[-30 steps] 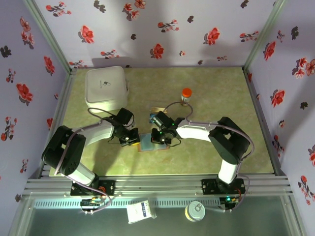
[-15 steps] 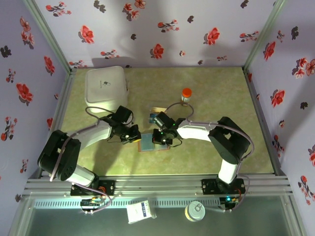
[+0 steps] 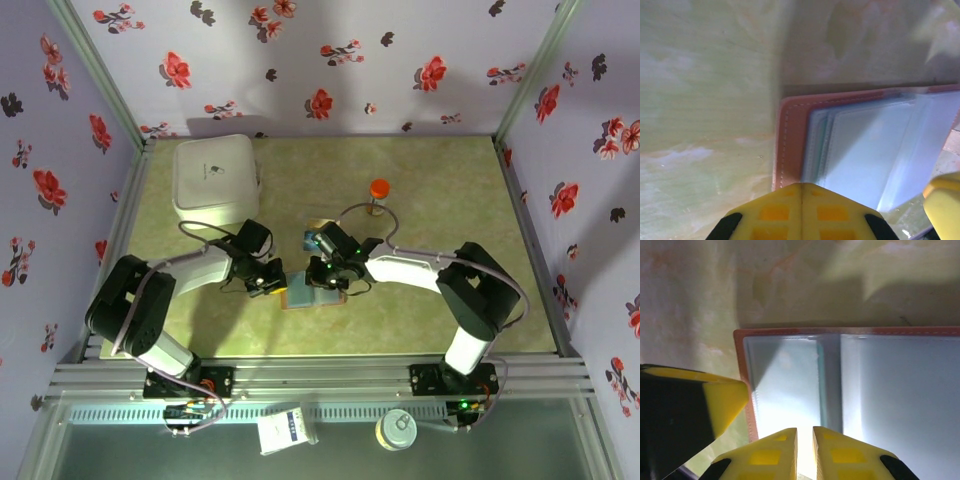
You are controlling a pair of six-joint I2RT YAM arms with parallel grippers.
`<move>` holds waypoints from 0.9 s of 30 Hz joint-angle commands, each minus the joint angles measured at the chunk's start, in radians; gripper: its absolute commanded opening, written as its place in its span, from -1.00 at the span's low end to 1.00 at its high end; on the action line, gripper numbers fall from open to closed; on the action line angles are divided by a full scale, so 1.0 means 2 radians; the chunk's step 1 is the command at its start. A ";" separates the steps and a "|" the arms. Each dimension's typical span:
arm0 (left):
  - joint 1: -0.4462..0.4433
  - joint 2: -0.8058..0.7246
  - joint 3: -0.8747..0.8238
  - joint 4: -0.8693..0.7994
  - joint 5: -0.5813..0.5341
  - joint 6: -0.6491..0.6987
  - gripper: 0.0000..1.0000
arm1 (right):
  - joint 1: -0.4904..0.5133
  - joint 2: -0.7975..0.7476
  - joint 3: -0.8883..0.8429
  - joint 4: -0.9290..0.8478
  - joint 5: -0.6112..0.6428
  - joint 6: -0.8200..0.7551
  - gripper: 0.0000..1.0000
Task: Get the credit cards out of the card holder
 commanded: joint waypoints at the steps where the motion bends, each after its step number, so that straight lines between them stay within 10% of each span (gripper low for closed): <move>1: -0.001 0.003 -0.003 -0.016 -0.019 0.013 -1.00 | 0.004 0.019 0.020 0.025 -0.030 0.004 -0.67; 27: 0.005 0.011 0.004 -0.035 -0.037 0.032 -1.00 | -0.001 0.036 0.015 -0.012 0.023 -0.001 -0.69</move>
